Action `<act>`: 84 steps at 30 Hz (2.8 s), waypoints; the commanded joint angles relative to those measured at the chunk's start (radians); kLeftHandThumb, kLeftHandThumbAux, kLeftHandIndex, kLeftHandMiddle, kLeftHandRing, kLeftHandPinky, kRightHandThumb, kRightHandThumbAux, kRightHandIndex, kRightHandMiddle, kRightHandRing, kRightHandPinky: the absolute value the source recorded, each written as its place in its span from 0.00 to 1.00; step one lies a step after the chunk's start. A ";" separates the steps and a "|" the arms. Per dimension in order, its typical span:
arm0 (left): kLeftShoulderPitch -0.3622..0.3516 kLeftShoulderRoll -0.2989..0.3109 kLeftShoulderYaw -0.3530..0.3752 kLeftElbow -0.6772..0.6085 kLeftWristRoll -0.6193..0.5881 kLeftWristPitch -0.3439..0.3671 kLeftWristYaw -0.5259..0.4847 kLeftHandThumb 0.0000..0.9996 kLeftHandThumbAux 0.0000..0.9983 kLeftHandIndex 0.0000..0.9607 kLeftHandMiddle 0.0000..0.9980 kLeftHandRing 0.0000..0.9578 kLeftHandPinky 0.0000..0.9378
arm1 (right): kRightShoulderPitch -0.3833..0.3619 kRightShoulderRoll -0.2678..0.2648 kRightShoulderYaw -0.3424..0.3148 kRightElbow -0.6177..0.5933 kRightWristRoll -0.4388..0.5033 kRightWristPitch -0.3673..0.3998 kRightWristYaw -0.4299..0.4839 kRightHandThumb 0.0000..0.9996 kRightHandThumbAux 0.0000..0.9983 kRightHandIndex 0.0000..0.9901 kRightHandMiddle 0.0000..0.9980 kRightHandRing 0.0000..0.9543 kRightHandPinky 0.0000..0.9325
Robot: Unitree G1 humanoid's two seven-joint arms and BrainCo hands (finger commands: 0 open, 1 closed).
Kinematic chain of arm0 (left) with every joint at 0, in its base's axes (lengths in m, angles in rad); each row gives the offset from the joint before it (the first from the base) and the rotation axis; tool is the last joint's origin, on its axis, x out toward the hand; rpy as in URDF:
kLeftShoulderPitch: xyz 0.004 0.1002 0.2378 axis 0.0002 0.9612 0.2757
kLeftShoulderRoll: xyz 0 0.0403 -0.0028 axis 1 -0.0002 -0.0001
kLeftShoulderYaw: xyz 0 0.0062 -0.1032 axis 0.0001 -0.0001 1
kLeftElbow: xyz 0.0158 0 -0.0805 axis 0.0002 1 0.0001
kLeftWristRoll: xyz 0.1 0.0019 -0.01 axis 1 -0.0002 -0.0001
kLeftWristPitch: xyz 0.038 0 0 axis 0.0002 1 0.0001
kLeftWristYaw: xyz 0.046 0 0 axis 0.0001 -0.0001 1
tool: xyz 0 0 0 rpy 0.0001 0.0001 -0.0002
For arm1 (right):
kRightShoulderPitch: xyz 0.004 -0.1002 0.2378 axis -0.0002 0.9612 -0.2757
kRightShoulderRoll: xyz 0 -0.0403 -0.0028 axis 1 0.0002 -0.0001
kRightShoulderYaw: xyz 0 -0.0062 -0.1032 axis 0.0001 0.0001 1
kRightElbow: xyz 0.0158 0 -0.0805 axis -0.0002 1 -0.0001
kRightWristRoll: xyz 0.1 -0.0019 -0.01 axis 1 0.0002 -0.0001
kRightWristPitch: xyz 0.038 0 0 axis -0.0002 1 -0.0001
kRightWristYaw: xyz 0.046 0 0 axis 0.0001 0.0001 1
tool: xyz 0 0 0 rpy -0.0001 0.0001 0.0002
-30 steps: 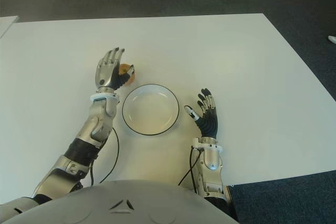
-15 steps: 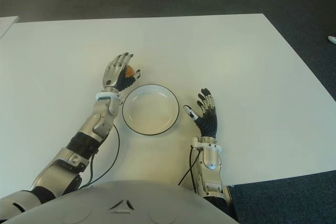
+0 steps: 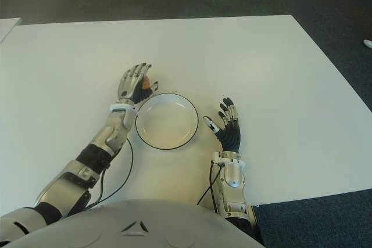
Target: Put the apples into the plate.
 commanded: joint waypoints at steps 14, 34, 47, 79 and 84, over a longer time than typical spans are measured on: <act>-0.022 0.026 -0.038 0.085 -0.001 0.004 0.030 0.26 0.31 0.08 0.02 0.02 0.11 | 0.076 0.011 0.007 0.092 0.007 0.092 0.010 0.22 0.69 0.07 0.13 0.12 0.17; -0.037 0.049 -0.062 0.120 0.014 0.031 0.085 0.29 0.32 0.09 0.02 0.01 0.10 | 0.074 0.004 -0.001 0.095 0.007 0.088 0.013 0.21 0.70 0.07 0.11 0.10 0.14; -0.054 0.053 -0.064 0.136 0.024 0.046 0.120 0.29 0.31 0.10 0.01 0.00 0.08 | 0.069 0.005 -0.010 0.102 0.014 0.079 0.016 0.22 0.70 0.07 0.12 0.11 0.17; -0.154 0.057 -0.145 0.404 0.030 0.032 0.128 0.29 0.34 0.08 0.03 0.02 0.09 | 0.077 0.015 -0.024 0.099 0.038 0.064 0.018 0.26 0.68 0.08 0.14 0.13 0.17; -0.173 0.048 -0.156 0.467 0.021 0.025 0.123 0.30 0.35 0.08 0.04 0.03 0.09 | 0.083 0.013 -0.023 0.095 0.042 0.055 0.024 0.26 0.68 0.09 0.14 0.13 0.16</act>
